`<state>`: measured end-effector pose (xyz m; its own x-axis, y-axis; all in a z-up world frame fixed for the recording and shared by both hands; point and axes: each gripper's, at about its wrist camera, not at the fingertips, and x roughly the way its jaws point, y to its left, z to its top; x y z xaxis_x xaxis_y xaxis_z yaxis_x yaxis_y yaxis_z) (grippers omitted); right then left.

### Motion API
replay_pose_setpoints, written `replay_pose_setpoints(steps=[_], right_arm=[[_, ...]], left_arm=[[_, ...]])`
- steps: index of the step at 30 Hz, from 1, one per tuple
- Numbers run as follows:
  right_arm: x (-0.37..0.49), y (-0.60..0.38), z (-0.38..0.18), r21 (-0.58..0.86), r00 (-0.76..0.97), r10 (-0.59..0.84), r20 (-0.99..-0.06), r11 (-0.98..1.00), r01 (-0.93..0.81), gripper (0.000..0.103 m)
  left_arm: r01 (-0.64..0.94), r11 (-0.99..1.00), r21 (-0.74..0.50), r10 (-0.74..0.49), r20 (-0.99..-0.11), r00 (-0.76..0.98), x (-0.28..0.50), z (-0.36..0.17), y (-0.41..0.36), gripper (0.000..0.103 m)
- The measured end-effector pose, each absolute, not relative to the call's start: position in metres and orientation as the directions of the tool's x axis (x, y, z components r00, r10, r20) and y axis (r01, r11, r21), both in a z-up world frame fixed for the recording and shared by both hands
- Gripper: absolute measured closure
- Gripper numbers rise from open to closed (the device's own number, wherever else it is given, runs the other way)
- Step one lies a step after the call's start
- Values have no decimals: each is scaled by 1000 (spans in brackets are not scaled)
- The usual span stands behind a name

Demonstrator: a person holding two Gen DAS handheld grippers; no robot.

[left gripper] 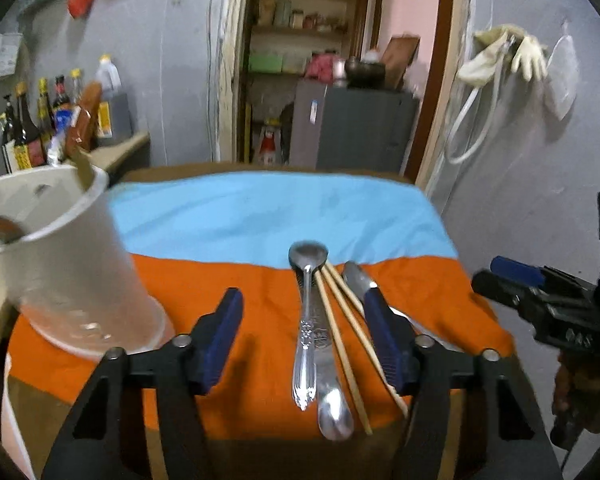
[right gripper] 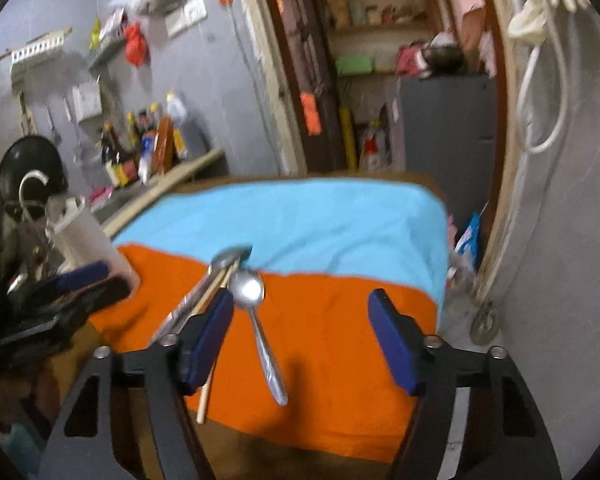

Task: Organize utensils
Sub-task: 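Close the left tool on the large silver spoon while the right tool grasps another silver spoon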

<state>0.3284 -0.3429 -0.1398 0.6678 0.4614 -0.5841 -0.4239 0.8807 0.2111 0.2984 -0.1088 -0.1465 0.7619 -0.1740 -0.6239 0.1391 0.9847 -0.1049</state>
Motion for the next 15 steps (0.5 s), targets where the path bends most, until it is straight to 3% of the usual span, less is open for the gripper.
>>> replay_pose_setpoints(steps=[5, 8, 12, 15], right_arm=[[344, -332, -161, 237, 568, 500, -654, 848, -474, 49], [351, -321, -169, 242, 522, 508, -685, 835, -495, 49], [360, -310, -181, 238, 463, 502, -731, 823, -516, 50], [361, -307, -182, 219, 460, 484, -744, 828, -517, 51]], left_arm=[[138, 983, -121, -183, -696, 694, 332, -167, -106, 51], [145, 981, -127, -192, -723, 663, 346, -173, -105, 63], [127, 978, -167, -210, -752, 625, 359, -181, -99, 68], [127, 976, -179, -220, -763, 608, 366, -183, -97, 78]])
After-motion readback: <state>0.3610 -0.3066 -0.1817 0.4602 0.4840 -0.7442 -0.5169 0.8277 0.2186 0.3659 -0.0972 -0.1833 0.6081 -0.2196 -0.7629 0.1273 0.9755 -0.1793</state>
